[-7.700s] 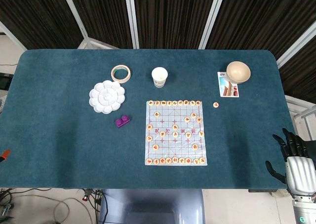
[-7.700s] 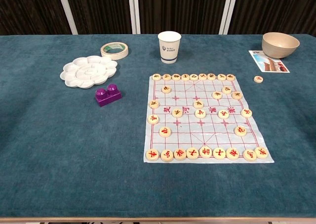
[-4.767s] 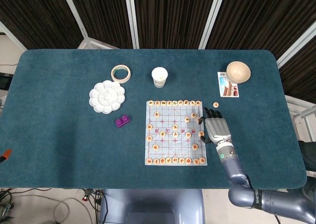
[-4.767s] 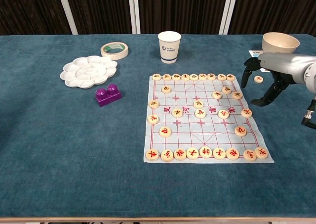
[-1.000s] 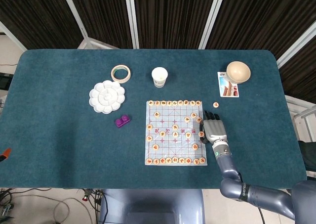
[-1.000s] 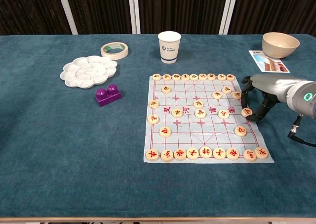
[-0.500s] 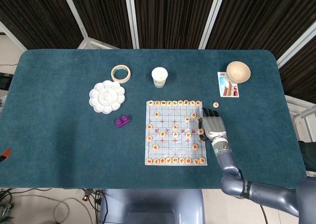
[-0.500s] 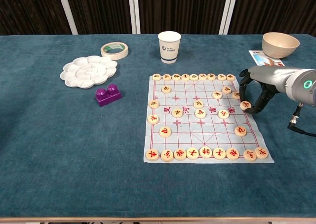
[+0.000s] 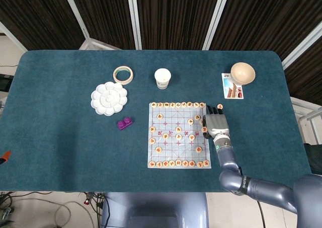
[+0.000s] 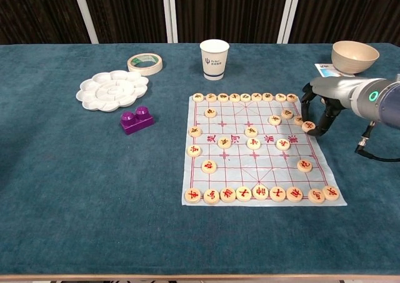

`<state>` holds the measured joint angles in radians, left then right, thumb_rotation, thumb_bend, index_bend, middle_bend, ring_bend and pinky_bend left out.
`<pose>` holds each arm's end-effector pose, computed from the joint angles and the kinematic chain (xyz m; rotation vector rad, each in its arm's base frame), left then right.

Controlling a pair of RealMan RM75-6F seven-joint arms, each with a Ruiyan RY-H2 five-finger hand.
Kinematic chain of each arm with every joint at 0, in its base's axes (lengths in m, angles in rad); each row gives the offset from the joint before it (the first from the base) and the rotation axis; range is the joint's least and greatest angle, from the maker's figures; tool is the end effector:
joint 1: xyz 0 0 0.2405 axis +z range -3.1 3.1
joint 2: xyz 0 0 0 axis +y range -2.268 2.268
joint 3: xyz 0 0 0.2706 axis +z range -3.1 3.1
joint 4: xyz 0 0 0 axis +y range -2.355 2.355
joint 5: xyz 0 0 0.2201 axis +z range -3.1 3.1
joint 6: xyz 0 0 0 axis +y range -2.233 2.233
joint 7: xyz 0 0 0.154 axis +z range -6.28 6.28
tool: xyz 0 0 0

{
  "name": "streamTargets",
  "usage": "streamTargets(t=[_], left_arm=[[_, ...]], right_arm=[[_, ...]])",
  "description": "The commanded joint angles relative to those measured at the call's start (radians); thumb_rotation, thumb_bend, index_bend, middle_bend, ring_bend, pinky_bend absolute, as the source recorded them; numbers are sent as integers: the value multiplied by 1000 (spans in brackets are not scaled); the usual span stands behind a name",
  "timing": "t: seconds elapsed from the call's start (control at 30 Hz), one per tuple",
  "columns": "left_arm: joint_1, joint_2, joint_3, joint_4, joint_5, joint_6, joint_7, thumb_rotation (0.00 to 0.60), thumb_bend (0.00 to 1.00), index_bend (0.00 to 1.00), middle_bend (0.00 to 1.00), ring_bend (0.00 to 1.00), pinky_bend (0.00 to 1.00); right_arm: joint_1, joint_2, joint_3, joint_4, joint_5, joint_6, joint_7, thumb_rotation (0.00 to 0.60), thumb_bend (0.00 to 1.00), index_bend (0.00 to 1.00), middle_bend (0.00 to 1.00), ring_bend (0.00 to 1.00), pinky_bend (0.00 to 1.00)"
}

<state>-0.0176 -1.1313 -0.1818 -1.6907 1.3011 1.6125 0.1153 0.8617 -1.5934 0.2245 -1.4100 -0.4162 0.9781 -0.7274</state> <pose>-0.3347 0.1910 0.1932 -1.0498 -0.8283 -0.8744 -0.1931 -0.3993 -0.0341 1.6072 -1.1508 0.5050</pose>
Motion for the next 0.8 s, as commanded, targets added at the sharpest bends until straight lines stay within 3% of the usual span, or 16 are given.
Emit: streamTargets(t=[0.03, 0.8], left_arm=[[-1, 0, 0, 0, -1, -1, 0, 600, 0, 123, 0, 0, 0], [-1, 0, 0, -1, -2, -2, 4, 600, 0, 123, 0, 0, 0]], right_arm=[[4, -4, -4, 5, 8, 0, -5, 600, 377, 531, 0, 0, 87], [20, -20, -21, 33, 16, -16, 4, 600, 379, 519, 0, 0, 87]])
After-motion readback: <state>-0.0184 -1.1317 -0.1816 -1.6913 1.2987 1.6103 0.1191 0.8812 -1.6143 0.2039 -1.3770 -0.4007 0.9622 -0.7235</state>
